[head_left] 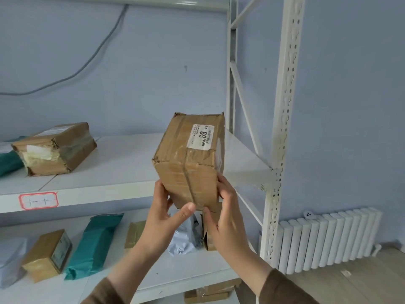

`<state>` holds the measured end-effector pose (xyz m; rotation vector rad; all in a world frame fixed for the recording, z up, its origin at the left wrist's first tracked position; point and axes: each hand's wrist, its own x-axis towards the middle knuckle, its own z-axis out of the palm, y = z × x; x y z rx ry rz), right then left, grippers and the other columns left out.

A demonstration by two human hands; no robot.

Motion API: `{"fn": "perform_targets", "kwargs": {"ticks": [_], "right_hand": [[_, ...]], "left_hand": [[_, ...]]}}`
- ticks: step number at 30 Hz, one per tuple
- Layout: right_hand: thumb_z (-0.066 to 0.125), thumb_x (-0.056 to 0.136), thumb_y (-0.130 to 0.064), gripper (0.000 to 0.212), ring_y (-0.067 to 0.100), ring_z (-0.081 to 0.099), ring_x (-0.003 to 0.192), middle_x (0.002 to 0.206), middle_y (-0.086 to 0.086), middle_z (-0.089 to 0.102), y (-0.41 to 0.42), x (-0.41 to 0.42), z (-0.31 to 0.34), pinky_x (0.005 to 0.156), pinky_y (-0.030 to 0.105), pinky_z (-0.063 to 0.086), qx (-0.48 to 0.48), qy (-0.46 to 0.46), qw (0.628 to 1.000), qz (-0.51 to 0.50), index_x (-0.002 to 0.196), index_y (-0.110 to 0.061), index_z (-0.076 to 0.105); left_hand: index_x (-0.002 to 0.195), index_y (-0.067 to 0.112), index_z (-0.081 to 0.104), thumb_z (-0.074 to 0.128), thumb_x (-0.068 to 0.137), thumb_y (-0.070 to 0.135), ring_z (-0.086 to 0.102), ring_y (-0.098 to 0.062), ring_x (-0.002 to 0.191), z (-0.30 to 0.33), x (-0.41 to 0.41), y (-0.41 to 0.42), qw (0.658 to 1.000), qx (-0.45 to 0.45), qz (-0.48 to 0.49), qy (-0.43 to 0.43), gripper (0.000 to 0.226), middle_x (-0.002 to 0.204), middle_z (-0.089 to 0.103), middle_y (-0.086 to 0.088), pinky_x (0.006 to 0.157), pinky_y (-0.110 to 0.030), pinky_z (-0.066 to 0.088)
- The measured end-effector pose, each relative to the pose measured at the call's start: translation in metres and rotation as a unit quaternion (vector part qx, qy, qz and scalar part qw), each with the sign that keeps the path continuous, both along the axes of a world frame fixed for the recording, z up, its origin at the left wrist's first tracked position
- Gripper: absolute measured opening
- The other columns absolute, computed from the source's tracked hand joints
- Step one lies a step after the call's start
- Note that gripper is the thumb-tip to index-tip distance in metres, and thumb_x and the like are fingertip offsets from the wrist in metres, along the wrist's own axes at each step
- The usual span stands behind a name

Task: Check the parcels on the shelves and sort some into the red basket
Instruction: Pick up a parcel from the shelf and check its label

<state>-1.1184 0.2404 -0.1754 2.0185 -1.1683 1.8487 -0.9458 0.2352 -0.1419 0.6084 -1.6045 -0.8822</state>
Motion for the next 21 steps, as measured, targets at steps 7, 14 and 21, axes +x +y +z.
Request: {"fn": "perform_targets", "kwargs": {"ticks": [7, 14, 21], "right_hand": [[0.065, 0.092, -0.024, 0.068, 0.024, 0.042, 0.143, 0.161, 0.002, 0.041, 0.011, 0.031, 0.015, 0.115, 0.038, 0.037, -0.03, 0.172, 0.974, -0.144, 0.155, -0.015, 0.042], [0.059, 0.095, -0.04, 0.065, 0.02, 0.034, 0.151, 0.165, 0.002, 0.038, 0.019, 0.049, 0.031, 0.119, 0.038, 0.031, 0.0, 0.255, 0.951, -0.176, 0.154, -0.018, 0.045], [0.052, 0.097, -0.059, 0.079, 0.015, 0.016, 0.158, 0.171, -0.004, 0.021, 0.008, 0.014, 0.071, 0.124, 0.053, 0.025, 0.034, 0.005, 0.998, -0.048, 0.162, -0.024, 0.023]], "left_hand": [[0.159, 0.038, 0.014, 0.091, 0.053, 0.07, 0.054, -0.009, 0.138, 0.006, -0.009, -0.013, 0.991, 0.039, 0.026, 0.124, 0.135, 0.153, 0.049, 0.006, 0.107, -0.031, 0.053], [0.158, 0.06, -0.005, 0.079, 0.076, 0.062, 0.061, -0.014, 0.135, 0.008, -0.009, -0.029, 0.978, 0.115, -0.014, 0.176, 0.117, 0.156, 0.053, 0.01, 0.115, -0.048, 0.046], [0.135, 0.029, 0.062, 0.042, 0.104, 0.049, 0.071, -0.019, 0.114, 0.03, 0.01, -0.046, 0.948, 0.183, -0.03, 0.258, 0.042, 0.125, 0.076, 0.002, 0.089, -0.037, 0.055]]}}
